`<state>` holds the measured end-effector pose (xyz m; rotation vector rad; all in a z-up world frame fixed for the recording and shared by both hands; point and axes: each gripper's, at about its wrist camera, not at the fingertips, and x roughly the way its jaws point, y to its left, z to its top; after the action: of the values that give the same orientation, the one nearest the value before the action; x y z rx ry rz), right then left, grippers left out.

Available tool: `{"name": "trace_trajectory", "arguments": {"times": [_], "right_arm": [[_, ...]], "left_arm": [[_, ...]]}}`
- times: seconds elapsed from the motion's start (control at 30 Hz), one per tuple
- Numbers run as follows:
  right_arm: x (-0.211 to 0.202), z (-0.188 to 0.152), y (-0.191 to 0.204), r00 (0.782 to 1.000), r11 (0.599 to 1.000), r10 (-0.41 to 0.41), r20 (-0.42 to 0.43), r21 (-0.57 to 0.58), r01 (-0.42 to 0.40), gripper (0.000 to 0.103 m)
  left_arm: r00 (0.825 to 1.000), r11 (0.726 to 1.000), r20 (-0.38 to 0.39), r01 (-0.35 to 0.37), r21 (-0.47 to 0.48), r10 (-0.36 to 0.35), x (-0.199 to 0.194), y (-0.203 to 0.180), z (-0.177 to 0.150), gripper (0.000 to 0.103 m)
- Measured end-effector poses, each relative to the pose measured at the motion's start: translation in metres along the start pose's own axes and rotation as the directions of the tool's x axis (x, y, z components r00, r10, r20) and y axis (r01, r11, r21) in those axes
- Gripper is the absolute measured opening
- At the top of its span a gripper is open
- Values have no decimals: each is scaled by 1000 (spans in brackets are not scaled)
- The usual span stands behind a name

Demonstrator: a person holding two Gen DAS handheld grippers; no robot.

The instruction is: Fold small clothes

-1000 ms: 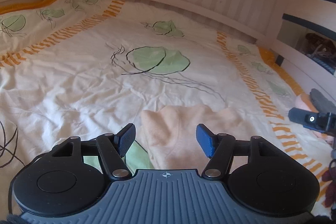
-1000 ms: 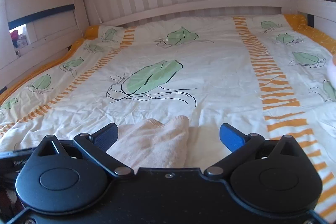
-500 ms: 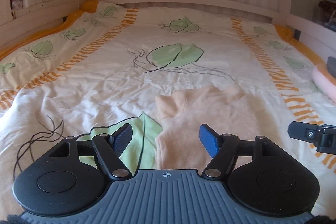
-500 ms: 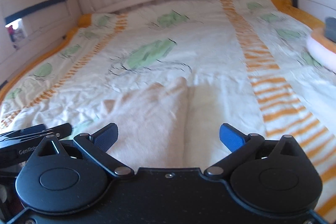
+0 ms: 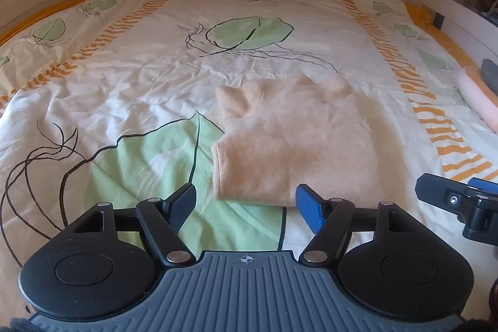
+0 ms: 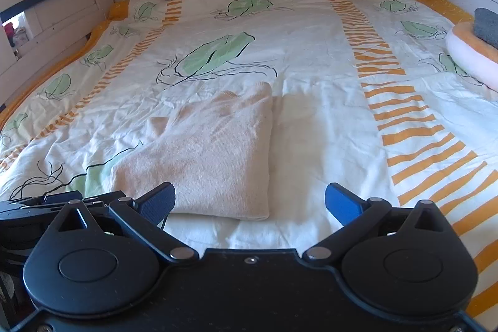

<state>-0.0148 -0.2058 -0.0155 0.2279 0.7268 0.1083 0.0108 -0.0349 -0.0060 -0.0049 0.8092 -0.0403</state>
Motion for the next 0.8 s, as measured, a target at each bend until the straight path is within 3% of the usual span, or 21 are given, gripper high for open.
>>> {"name": "trace_trajectory", "arguments": {"times": [0.8], "right_arm": [[11,-1,6,998,1000,13,-59,-5,-13,102]], "left_arm": [[1000,1000,-29,1,7,0,5,-2,1,69]]}}
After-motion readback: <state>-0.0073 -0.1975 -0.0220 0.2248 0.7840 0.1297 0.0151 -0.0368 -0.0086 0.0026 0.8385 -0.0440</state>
